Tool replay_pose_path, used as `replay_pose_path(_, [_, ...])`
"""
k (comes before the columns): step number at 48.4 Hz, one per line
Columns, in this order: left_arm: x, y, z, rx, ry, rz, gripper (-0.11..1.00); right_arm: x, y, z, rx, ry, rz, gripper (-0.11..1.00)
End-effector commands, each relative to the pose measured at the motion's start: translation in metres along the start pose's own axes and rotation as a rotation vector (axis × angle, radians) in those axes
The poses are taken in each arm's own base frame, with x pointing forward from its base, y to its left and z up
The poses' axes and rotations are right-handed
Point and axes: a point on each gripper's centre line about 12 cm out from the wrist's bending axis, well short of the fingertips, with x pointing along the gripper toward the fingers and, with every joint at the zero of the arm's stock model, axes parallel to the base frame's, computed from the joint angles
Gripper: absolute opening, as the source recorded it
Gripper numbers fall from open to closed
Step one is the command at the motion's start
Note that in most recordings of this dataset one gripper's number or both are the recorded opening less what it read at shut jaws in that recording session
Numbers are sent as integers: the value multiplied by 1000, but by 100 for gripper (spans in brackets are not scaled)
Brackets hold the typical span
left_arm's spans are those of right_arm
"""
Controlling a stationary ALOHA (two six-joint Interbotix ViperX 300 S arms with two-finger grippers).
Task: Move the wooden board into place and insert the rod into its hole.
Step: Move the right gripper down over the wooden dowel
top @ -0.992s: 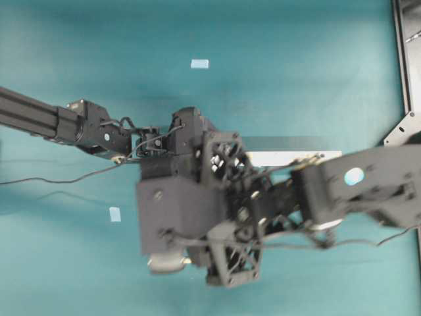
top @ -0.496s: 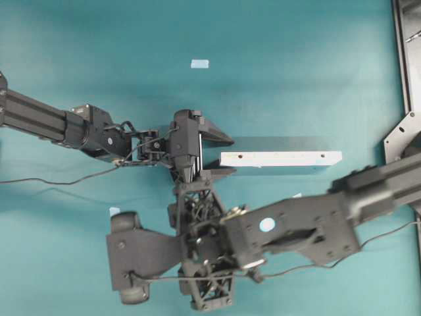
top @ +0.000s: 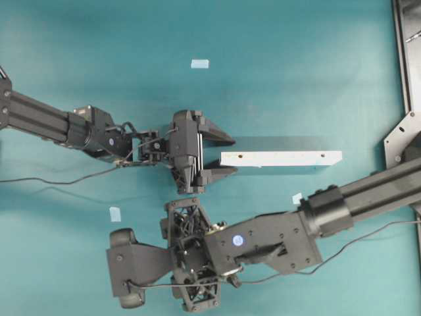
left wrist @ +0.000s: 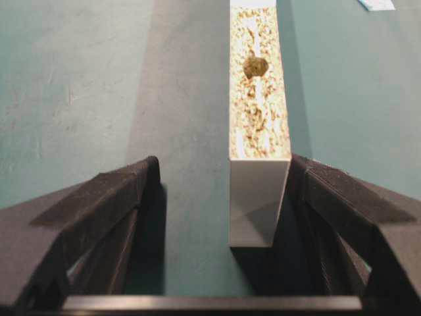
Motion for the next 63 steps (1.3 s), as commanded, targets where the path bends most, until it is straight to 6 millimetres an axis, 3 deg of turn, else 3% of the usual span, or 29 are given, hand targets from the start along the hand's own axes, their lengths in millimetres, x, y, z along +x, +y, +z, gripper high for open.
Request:
replay_pose_path(1, [1,20,-7,-18,19,42,81,-2,6,-2,-12,-19,11,76])
replay_pose_path(21, [-1,25,-10,-20,25,52,81,42,11,-12,24,-32,24,76])
replay_pose_path(33, [-1,24,-10,-20,25,51,76,52,10,-14,36,-17,16,76])
replay_pose_path(63, [0,20,-6,-18,17,43,75,63,6,-17,137,-22,3,75])
